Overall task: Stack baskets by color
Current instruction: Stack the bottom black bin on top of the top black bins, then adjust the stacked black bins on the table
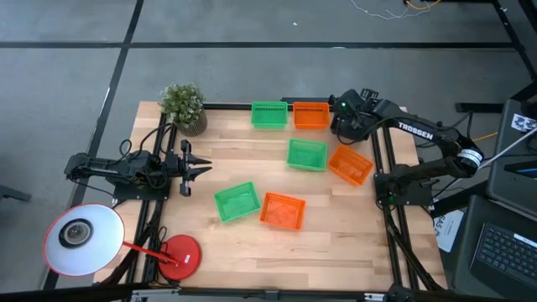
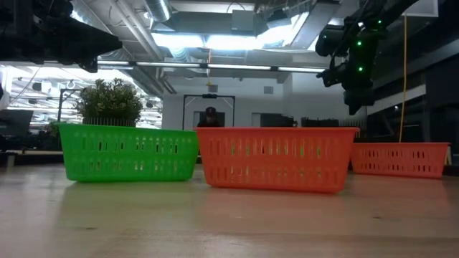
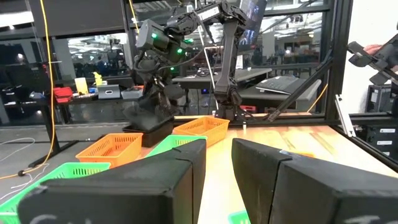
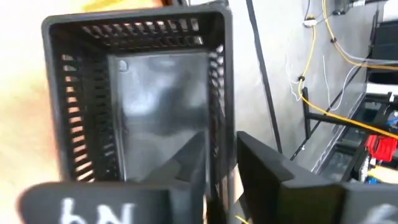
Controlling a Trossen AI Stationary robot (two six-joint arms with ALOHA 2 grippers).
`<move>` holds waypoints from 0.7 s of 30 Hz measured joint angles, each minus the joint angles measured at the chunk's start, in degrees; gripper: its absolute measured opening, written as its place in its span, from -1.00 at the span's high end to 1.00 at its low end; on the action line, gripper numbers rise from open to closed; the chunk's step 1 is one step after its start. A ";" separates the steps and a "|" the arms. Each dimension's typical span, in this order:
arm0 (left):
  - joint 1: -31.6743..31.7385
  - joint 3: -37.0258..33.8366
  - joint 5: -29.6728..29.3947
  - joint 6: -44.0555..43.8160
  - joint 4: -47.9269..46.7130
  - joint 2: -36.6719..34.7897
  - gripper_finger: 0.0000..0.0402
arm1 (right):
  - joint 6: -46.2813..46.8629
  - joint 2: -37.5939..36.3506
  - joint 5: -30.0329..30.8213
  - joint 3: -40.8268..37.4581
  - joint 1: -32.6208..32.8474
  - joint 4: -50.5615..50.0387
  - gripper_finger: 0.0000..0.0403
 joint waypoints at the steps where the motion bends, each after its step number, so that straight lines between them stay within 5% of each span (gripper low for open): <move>1: -0.02 0.00 0.01 0.00 0.00 0.00 0.64 | 0.04 0.00 0.00 0.00 -0.27 0.29 0.43; 8: -0.02 0.00 0.01 0.00 -0.02 0.00 0.64 | 0.19 0.00 0.15 0.00 -0.45 4.72 0.17; 12: -0.01 0.01 0.01 -0.02 -0.02 0.00 0.64 | 8.66 0.00 -0.91 1.00 1.21 2.15 0.16; 21: -0.01 0.00 0.01 -0.02 -0.02 0.00 0.64 | 33.02 -0.02 -24.58 3.02 4.49 -19.13 0.15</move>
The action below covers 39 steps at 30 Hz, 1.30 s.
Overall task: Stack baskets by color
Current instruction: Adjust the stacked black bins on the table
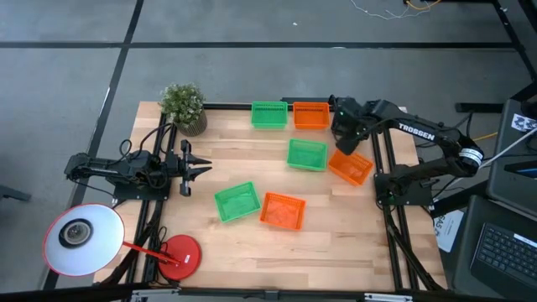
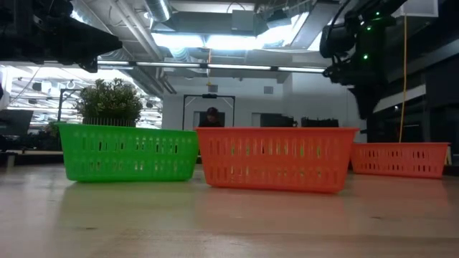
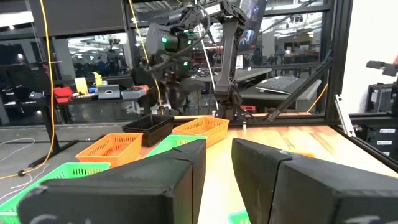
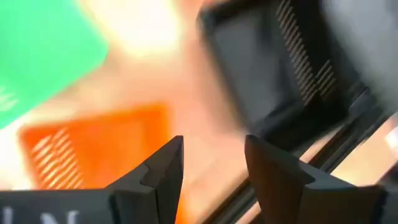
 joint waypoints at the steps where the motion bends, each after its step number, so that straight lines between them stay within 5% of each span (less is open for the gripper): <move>1: 0.00 0.00 -0.01 0.00 0.00 -0.01 0.64 | 1.71 0.00 -2.37 -0.13 0.40 -1.50 0.15; 3: 0.01 0.00 -0.01 0.00 0.00 0.00 0.64 | 2.64 -0.13 -3.95 -1.34 1.40 -2.51 0.15; 8: 0.00 0.00 -0.01 0.00 0.02 0.00 0.64 | 4.65 -0.13 6.21 -6.31 1.81 1.42 0.15; 19: 0.02 0.00 0.01 -0.09 0.02 -0.01 0.64 | 8.96 -0.09 8.20 -17.77 -3.83 22.69 0.15; 39: 0.00 0.00 0.00 -0.04 0.02 0.00 0.64 | 8.97 -0.09 7.73 -19.56 -11.69 31.76 0.15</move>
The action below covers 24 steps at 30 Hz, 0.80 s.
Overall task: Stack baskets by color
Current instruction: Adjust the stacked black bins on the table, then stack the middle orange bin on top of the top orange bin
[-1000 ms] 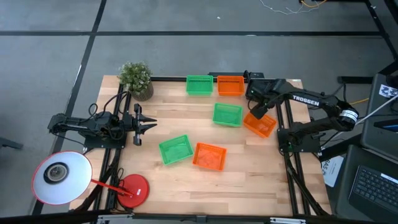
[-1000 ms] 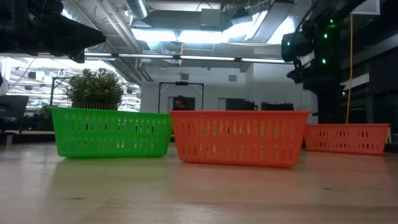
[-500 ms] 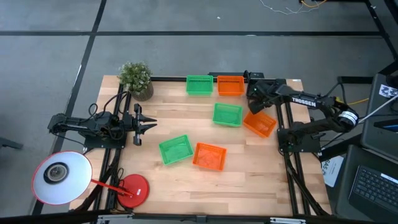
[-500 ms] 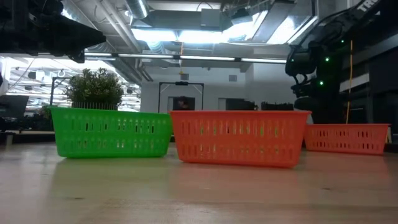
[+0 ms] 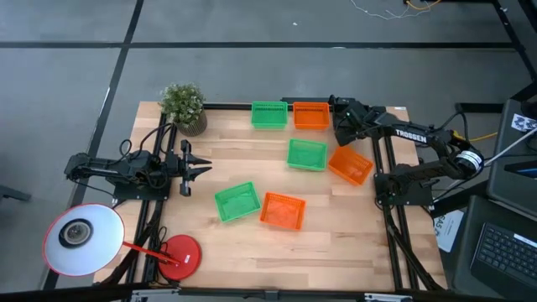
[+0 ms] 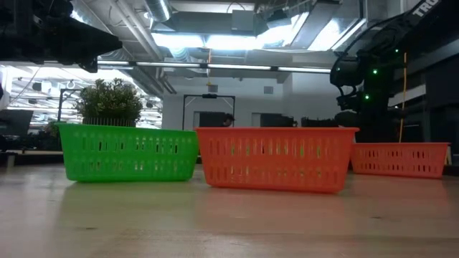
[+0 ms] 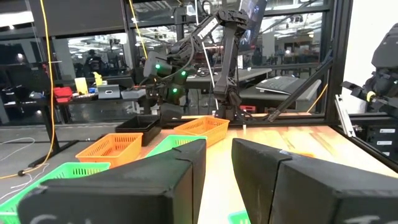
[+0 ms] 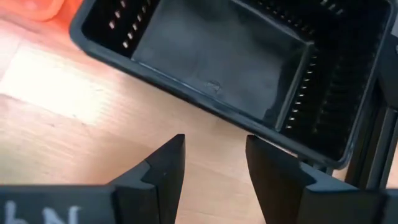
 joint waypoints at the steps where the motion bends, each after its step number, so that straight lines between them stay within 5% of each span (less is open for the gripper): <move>1: 0.00 0.00 0.00 0.00 0.00 0.00 0.64 | 0.17 0.00 -0.88 0.00 0.00 -0.51 0.15; 7: 0.01 0.01 0.02 0.02 0.00 -0.02 0.64 | -1.84 0.04 -9.51 0.55 0.02 -2.43 0.15; 24: 0.01 0.00 0.00 0.04 -0.03 0.00 0.64 | -3.10 -0.79 -13.64 4.02 0.47 -11.23 0.15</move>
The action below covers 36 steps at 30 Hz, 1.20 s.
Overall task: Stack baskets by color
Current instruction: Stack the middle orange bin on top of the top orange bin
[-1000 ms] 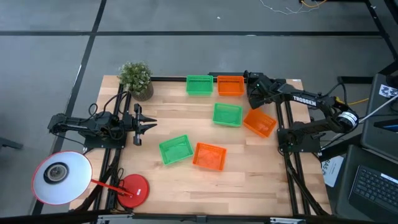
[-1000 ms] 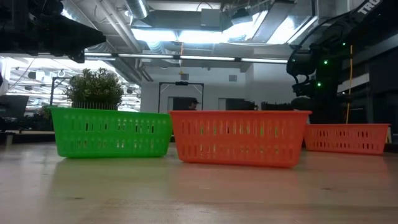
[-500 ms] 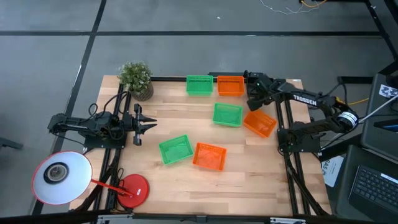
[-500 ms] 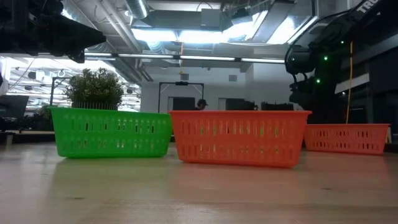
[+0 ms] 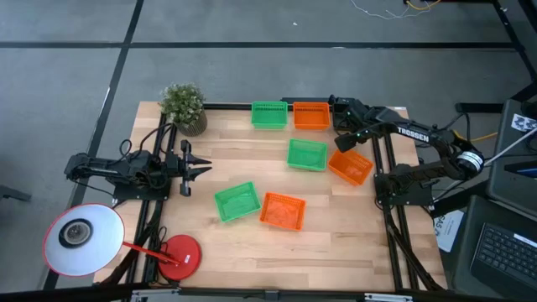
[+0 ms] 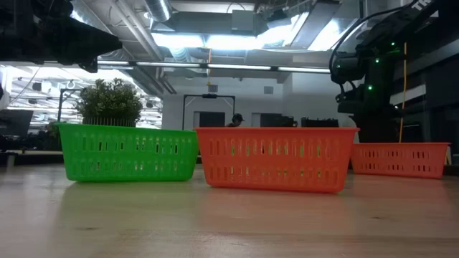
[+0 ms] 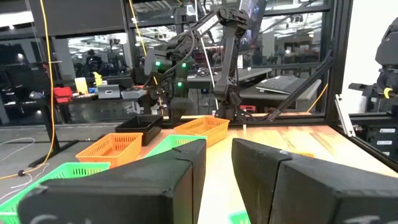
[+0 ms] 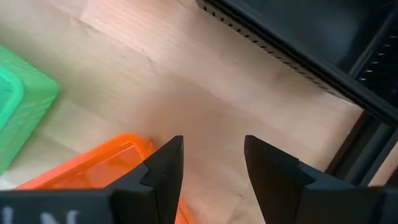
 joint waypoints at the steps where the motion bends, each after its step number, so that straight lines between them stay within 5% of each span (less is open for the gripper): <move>1: -0.01 0.02 0.00 0.00 -0.05 0.00 0.64 | -0.01 -0.39 0.07 0.00 0.20 -0.09 0.15; 15: 0.01 0.00 0.00 -0.09 -0.49 -0.01 0.64 | 0.00 -8.08 -2.98 -2.66 5.17 -8.35 0.15; 36: -0.01 0.01 0.01 -0.04 -0.80 -0.01 0.64 | 3.24 -0.83 1.41 -4.56 9.94 -1.85 0.30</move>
